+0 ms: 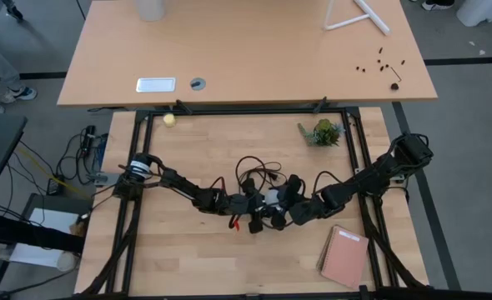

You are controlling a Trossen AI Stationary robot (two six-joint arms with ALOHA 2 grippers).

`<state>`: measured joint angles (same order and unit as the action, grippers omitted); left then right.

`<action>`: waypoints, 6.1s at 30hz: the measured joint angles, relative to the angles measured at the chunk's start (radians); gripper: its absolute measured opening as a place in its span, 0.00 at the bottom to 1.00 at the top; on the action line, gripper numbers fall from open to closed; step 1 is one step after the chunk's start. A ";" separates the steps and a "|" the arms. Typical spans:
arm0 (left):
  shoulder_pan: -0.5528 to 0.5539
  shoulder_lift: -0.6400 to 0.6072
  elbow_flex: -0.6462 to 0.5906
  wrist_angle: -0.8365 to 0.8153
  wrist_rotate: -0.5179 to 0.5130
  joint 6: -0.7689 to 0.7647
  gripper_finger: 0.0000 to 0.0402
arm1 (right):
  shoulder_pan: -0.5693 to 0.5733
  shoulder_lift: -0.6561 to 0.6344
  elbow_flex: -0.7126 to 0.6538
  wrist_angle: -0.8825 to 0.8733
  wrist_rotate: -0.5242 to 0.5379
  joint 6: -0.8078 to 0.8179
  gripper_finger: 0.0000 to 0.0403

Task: Screw lightbulb
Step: Remove the white lightbulb from the lamp

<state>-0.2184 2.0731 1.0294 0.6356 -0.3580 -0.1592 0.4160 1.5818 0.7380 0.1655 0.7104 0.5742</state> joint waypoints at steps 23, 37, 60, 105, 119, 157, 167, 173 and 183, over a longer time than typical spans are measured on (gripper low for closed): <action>0.000 0.000 0.001 0.006 0.202 0.151 0.46 | -0.050 -0.096 0.000 -0.068 -0.455 -0.412 0.66; 0.002 0.000 0.001 0.007 0.237 0.189 0.46 | -0.112 -0.136 0.004 -0.192 -0.560 -0.837 0.66; -0.001 0.001 -0.001 0.000 0.206 0.157 0.46 | -0.093 -0.244 -0.001 -0.420 -0.490 -0.508 0.89; -0.013 0.001 0.000 -0.009 0.138 0.106 0.46 | 0.057 -0.187 -0.468 0.394 0.069 -0.057 0.86; -0.014 0.002 -0.001 -0.004 0.094 0.100 0.46 | 0.073 -0.124 -0.349 0.450 -0.109 -0.267 0.86; -0.026 0.001 -0.001 -0.020 0.029 0.073 0.46 | 0.107 -0.094 -0.299 0.298 -0.020 -0.160 0.86; -0.026 0.001 -0.001 -0.020 0.018 0.070 0.46 | 0.046 -0.094 -0.299 0.399 -0.087 -0.263 0.86; -0.026 0.001 -0.001 -0.020 0.005 0.070 0.46 | 0.038 -0.094 -0.299 0.416 -0.122 -0.283 0.86; -0.027 0.001 -0.001 -0.020 -0.004 0.070 0.44 | 0.037 -0.094 -0.299 0.442 -0.155 -0.290 0.86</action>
<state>-0.2451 2.0743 1.0283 0.6155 -0.3622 -0.0891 0.4526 1.4876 0.4393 0.6080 0.5557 0.2844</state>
